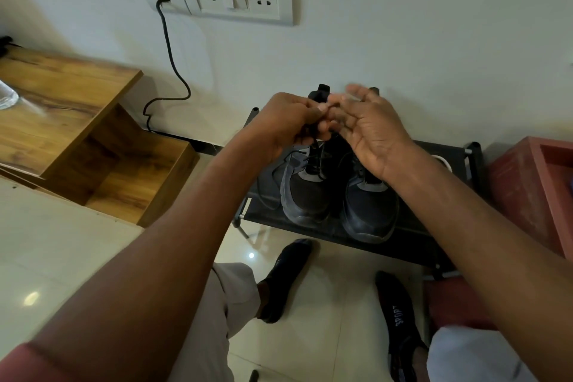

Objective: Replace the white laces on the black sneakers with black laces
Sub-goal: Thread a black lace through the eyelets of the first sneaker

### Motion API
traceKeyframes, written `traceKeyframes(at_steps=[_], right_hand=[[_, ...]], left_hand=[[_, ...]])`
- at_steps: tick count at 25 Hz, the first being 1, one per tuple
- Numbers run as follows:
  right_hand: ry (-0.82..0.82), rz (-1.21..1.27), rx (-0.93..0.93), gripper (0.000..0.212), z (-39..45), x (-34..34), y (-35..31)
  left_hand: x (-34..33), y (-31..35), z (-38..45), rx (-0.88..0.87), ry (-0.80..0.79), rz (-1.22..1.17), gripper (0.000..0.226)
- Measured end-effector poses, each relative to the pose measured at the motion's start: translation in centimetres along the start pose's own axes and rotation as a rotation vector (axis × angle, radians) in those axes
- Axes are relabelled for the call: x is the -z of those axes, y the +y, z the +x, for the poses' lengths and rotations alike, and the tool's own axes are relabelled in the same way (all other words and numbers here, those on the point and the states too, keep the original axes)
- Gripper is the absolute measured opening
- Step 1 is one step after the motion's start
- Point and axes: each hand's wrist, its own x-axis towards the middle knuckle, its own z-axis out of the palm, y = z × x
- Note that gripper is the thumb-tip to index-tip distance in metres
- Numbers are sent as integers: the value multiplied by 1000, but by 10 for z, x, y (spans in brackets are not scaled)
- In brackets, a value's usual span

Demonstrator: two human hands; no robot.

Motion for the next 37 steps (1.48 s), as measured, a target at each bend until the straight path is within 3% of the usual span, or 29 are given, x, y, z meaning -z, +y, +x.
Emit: traceKeyframes(at_steps=[1,4,9,12,15,17,22,23,26,28,34,37], right_hand=[[-4,-55,-84,20,-1,-1,6],[21,-255,-172,29,-2,0,19],[56,-159,-271,18,0,5,24],[101,-171,-219,15,2,4,27],[166,-227,-63,15,12,2,23],[173,-280,23,18,19,2,22],[16,-238,-33,15,19,7,26],[5,-344,-16,14,19,11,27],[12,-1062,241,14,21,18,38],[31,-1300,363,16,16,15,43],[69,-1497,372,16,15,1,44],[37,-1381,294,17,19,2,54]], left_hand=[[0,-2,0,-16,78,-13,20],[-4,-6,-3,-56,248,113,18],[-17,-28,-5,-67,337,229,20],[-19,-31,1,-61,262,370,16],[-3,-20,12,-152,236,675,10],[8,-16,18,-197,223,834,21],[22,-22,27,-205,2,1050,57],[23,-24,27,-207,-39,1055,57],[26,-31,29,-183,-84,1029,55],[28,-32,30,-174,-74,1008,54],[32,-32,32,-156,-65,939,51],[33,-33,34,-152,-55,914,48]])
